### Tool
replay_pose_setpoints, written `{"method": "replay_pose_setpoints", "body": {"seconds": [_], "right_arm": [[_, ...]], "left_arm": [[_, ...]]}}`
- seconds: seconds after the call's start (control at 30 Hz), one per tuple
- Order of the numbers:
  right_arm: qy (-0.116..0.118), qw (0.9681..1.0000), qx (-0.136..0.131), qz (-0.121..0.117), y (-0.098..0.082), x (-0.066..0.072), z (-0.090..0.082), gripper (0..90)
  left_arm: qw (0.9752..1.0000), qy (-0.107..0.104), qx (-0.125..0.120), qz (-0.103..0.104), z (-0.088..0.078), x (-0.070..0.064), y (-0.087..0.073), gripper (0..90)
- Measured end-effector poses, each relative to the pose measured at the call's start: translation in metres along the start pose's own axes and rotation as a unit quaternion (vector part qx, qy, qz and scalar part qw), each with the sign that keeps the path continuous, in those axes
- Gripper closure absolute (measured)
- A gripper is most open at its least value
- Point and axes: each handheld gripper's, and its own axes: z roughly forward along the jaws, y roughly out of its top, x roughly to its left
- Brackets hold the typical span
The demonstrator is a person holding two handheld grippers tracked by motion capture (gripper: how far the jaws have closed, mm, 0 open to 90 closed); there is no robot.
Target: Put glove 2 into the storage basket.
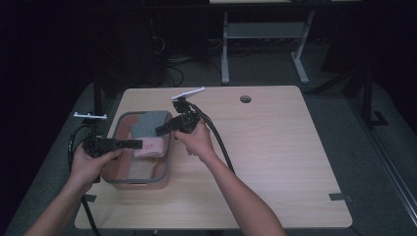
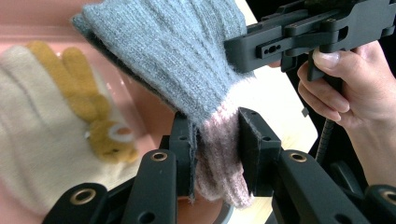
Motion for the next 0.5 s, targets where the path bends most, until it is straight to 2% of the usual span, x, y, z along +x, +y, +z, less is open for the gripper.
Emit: {"method": "replay_pose_setpoints", "body": {"seconds": [0.5], "right_arm": [[0.003, 0.9998, 0.019, 0.008, 0.001, -0.003, 0.024, 76.9]], "left_arm": [[0.9998, 0.007, 0.0, -0.019, -0.005, 0.02, -0.011, 69.2]]}}
